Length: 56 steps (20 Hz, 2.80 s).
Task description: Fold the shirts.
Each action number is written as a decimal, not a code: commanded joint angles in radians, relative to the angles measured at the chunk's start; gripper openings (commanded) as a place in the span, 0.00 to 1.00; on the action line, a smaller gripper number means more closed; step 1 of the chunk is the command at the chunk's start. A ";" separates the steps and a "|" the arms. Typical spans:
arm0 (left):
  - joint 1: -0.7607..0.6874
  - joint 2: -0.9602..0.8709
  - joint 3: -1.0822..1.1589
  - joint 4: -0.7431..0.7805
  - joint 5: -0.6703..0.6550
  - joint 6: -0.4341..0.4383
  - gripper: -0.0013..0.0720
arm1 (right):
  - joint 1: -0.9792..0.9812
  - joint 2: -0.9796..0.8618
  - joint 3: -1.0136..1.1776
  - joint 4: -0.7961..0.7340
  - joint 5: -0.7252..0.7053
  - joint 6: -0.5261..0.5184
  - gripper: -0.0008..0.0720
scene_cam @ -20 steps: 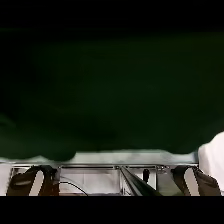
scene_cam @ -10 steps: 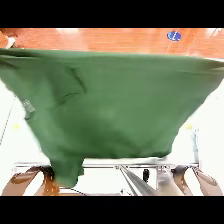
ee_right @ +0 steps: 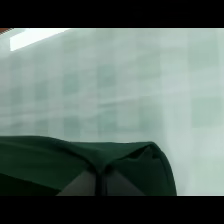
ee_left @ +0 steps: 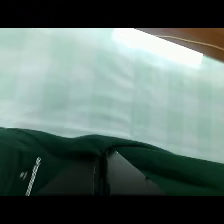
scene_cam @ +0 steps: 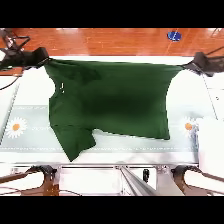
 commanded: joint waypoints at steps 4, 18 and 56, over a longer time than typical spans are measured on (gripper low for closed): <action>0.000 -0.280 0.159 -0.126 0.072 0.000 0.05 | 0.071 -0.370 0.249 0.000 -0.040 0.080 0.04; 0.064 -0.309 0.203 0.155 -0.583 0.227 0.05 | 0.061 -0.338 0.169 -0.289 0.311 0.000 0.04; 0.284 0.308 -0.983 -0.214 -0.307 0.357 0.05 | -0.051 0.591 -0.908 -0.137 0.031 0.095 0.58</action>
